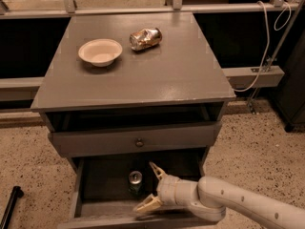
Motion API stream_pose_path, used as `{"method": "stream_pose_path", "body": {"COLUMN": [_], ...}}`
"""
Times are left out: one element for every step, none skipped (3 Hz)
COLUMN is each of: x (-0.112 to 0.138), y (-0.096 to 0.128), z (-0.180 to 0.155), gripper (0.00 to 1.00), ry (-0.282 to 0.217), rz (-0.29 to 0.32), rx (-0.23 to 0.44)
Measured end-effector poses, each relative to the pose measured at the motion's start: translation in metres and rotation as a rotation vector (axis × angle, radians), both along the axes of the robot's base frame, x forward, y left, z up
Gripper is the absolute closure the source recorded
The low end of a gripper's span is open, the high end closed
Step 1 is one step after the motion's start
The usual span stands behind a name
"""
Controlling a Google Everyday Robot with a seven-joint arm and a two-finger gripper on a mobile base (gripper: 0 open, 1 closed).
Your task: Pick green can from middle drawer and place on counter
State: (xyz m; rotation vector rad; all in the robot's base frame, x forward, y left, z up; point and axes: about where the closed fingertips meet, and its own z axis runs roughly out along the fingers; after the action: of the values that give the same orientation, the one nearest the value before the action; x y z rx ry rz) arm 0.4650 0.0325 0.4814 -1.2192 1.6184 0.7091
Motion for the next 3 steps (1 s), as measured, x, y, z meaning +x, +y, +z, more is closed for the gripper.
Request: {"method": "stream_pose_path", "body": {"x": [0.018,0.035,0.045], "y": [0.012,0.021,0.032], "z": [-0.015,-0.027,-0.038], "gripper": [0.00,0.00,0.17], "ry": [0.035,0.052,0.070], "rz": [-0.038,-0.078,-0.103], "rx": [0.015,0.037,0.058]}}
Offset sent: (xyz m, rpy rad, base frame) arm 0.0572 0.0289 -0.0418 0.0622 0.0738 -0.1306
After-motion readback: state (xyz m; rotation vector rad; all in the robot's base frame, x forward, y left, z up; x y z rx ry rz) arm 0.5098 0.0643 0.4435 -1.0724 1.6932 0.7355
